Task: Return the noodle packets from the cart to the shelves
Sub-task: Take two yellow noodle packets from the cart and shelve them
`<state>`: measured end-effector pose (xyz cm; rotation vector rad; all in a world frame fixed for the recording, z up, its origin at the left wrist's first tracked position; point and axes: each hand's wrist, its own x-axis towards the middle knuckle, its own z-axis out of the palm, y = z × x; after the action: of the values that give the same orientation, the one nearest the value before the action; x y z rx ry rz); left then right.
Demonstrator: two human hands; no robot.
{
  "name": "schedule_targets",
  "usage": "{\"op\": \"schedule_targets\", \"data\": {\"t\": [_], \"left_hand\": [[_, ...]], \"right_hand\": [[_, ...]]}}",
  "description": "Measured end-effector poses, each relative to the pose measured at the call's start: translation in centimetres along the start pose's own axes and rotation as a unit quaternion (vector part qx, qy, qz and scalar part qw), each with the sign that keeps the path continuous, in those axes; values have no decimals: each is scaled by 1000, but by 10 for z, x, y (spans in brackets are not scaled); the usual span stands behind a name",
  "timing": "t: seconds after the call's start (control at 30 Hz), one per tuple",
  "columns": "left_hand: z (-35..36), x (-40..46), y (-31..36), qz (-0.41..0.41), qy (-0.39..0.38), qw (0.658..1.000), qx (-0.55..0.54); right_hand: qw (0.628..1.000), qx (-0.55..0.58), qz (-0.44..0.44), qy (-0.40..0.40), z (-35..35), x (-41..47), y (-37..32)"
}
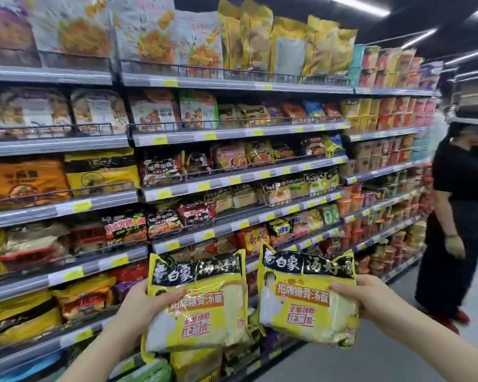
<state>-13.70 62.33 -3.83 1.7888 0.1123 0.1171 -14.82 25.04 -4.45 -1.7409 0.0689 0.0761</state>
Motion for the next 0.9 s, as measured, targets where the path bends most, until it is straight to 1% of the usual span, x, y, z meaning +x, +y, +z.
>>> {"op": "schedule_targets", "data": {"t": [0.2, 0.27, 0.43, 0.6, 0.67, 0.9], "left_hand": [[77, 52, 18, 22, -46, 999, -10], [104, 69, 23, 20, -43, 999, -14], [150, 102, 31, 28, -22, 999, -16], [173, 131, 46, 32, 3, 999, -10], [177, 145, 51, 30, 14, 999, -2], [186, 211, 55, 6, 27, 1000, 2]], "right_hand": [[1000, 12, 7, 24, -72, 55, 9], [999, 12, 8, 34, -96, 77, 12], [1000, 7, -13, 16, -139, 129, 15], [1000, 4, -11, 25, -159, 179, 15], [1000, 22, -7, 14, -161, 201, 12], [1000, 10, -6, -5, -160, 282, 3]]}}
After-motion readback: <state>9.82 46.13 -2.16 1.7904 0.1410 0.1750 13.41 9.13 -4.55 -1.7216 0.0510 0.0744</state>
